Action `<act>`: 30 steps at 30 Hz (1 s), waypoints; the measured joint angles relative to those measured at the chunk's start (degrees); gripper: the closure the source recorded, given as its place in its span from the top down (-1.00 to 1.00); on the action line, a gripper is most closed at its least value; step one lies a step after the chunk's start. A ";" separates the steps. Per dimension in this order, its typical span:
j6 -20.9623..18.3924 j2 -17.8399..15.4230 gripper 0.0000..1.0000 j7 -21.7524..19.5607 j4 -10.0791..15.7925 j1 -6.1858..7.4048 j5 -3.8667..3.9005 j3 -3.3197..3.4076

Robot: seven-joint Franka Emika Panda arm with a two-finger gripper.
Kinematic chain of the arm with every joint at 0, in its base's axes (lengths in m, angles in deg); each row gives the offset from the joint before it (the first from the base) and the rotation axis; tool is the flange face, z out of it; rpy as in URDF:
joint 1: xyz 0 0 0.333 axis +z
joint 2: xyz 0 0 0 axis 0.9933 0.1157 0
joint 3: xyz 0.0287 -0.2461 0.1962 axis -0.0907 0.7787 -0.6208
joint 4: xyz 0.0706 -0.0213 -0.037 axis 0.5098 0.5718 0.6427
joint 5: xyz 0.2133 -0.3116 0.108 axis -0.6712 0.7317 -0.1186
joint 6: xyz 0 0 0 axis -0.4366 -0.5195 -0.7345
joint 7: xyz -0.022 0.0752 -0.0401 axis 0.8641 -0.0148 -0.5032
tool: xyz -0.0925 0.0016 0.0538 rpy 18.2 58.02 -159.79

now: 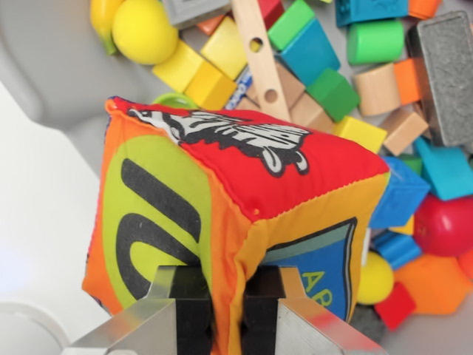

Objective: Pick an object from the bin

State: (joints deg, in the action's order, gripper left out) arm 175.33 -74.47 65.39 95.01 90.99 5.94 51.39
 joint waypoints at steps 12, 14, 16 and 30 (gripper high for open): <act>-5.03 -1.29 -1.00 0.03 -3.71 0.00 0.00 0.13; -5.68 -1.44 -1.00 0.03 -4.22 0.00 0.00 0.15; -6.29 -1.56 -1.00 0.03 -4.71 0.00 0.00 0.16; -8.03 -1.80 -1.00 0.03 -6.15 0.00 0.00 0.21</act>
State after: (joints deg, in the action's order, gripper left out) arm 167.30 -76.27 65.42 88.86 90.99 5.94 51.60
